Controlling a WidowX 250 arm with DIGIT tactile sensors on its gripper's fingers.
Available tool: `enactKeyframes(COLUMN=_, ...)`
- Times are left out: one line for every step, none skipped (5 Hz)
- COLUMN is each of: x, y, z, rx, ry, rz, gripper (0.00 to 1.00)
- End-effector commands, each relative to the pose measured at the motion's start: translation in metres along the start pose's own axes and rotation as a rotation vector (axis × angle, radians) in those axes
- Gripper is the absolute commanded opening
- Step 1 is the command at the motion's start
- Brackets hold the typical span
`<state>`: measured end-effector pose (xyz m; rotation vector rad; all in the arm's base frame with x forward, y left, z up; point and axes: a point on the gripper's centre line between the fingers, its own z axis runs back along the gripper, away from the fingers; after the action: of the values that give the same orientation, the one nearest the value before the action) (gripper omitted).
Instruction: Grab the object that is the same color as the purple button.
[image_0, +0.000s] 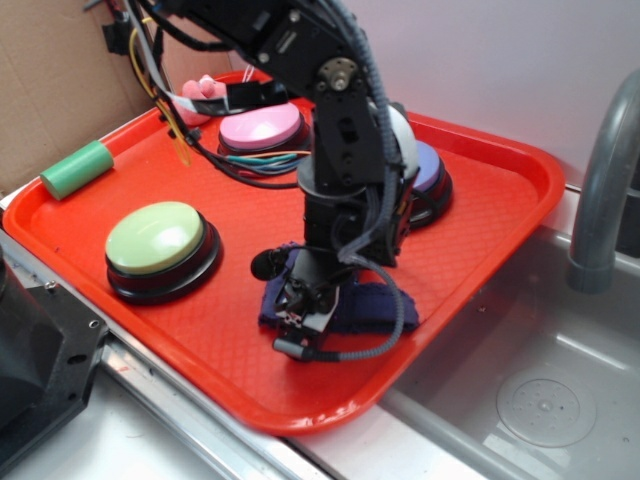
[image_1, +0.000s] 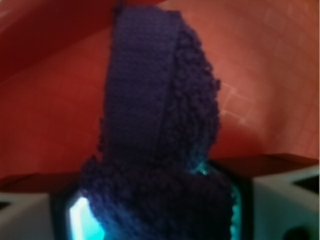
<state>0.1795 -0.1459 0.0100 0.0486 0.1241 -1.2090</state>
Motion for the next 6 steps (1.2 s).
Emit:
enactKeyframes(x=-0.039, y=-0.012, z=0.02, rx=0.083, ry=0.092, rz=0.252, gripper=0.0)
enactKeyframes(x=-0.058, y=-0.016, z=0.064, rx=0.178, ry=0.067, rz=0.435, gripper=0.0)
enactKeyframes(x=-0.072, y=-0.021, z=0.109, rx=0.266, ry=0.019, rz=0.605, gripper=0.0)
enactKeyframes(x=-0.096, y=-0.024, z=0.154, rx=0.169, ry=-0.006, rz=0.853, gripper=0.0)
enactKeyframes(x=-0.119, y=-0.027, z=0.188, rx=0.103, ry=-0.041, rz=1.041, gripper=0.0)
enactKeyframes(x=-0.132, y=-0.016, z=0.199, rx=0.085, ry=-0.039, rz=1.195, gripper=0.0)
